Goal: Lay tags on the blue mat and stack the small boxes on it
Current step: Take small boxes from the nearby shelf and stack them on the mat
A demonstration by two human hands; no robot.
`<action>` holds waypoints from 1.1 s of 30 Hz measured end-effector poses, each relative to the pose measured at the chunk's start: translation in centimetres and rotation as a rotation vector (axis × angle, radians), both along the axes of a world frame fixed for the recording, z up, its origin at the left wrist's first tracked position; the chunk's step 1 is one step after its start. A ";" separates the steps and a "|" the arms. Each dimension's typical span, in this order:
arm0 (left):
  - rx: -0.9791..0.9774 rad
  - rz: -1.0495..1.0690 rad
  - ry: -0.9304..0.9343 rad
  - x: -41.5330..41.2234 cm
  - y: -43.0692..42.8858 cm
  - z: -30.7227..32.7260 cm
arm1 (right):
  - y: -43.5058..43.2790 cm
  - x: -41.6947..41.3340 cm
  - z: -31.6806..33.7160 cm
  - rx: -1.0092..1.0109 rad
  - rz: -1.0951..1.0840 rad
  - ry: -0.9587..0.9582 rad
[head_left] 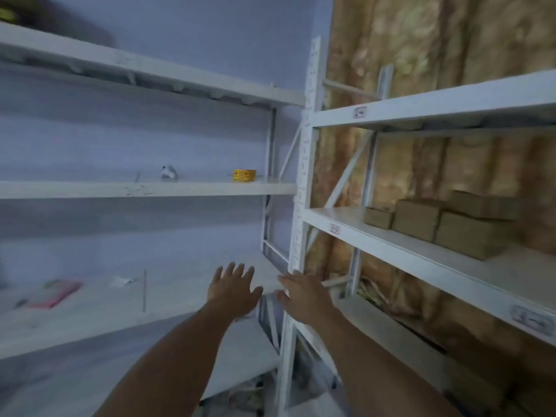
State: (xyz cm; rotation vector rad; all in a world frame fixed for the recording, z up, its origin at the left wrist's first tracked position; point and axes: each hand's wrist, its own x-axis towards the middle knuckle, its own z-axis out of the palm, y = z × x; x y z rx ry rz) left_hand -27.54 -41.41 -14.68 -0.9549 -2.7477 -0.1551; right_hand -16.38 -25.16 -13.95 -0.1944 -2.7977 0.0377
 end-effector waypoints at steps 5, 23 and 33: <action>0.000 0.196 0.045 -6.8 -11.2 3.3 | -9.7 -10.6 2.8 -0.016 0.110 0.023; 0.083 0.300 0.067 -29.5 -15.5 6.3 | -15.5 -36.6 7.2 0.043 0.136 0.076; 0.077 -0.166 0.139 -36.6 2.8 9.8 | -0.1 -39.4 11.3 0.175 -0.165 0.173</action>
